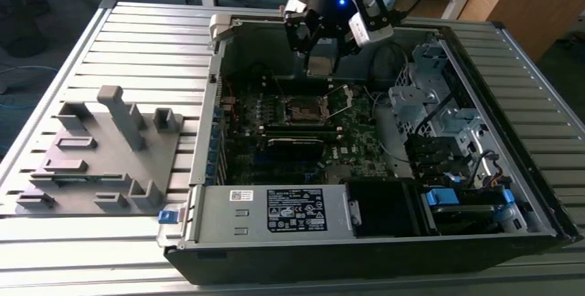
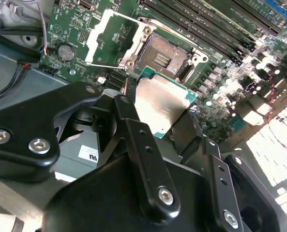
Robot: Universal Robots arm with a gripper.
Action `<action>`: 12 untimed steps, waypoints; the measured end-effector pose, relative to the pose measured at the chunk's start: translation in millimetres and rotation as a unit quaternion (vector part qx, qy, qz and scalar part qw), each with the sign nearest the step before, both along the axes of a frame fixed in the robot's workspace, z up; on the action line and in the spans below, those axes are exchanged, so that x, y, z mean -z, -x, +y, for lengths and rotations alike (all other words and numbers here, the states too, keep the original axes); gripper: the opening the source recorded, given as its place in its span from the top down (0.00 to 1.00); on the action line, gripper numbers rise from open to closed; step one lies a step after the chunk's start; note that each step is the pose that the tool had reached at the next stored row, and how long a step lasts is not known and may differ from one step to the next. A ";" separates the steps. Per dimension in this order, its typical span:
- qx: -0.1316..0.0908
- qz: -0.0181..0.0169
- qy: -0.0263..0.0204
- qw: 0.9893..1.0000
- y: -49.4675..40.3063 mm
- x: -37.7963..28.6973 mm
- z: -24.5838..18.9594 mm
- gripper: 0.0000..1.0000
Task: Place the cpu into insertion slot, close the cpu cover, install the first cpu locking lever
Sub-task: 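Place the cpu into insertion slot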
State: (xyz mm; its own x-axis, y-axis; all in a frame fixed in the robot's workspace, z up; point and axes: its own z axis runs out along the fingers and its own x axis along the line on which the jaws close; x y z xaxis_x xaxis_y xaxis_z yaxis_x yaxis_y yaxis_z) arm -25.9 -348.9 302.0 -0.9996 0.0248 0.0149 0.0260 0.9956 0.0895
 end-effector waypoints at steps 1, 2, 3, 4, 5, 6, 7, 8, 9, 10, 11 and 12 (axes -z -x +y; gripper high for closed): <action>0.000 0.000 0.000 1.000 0.1 1.8 0.0 0.46; 0.000 -0.001 0.000 1.000 0.3 3.6 0.0 0.46; 0.000 -0.001 0.000 1.000 0.5 5.4 0.0 0.46; 0.000 -0.001 0.000 1.000 0.7 7.3 0.0 0.46; 0.000 -0.001 0.000 1.000 0.9 9.1 0.0 0.46; 0.000 -0.001 0.000 1.000 1.2 10.9 0.0 0.46; 0.000 -0.002 0.000 1.000 1.4 12.7 0.0 0.46; 0.000 -0.002 0.000 1.000 1.7 14.6 0.0 0.46; 0.000 -0.002 0.000 1.000 2.0 16.3 0.0 0.46; 0.000 -0.002 0.000 1.000 2.3 18.2 0.0 0.46; 0.000 -0.002 0.000 1.000 2.7 20.0 0.0 0.46; 0.000 -0.002 0.000 1.000 3.0 21.8 0.0 0.46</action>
State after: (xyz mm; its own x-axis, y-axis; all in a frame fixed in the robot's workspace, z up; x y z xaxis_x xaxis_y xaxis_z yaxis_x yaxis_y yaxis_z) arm -28.9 -348.9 280.2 -0.9996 0.0247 0.0103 0.0255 0.9956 0.0896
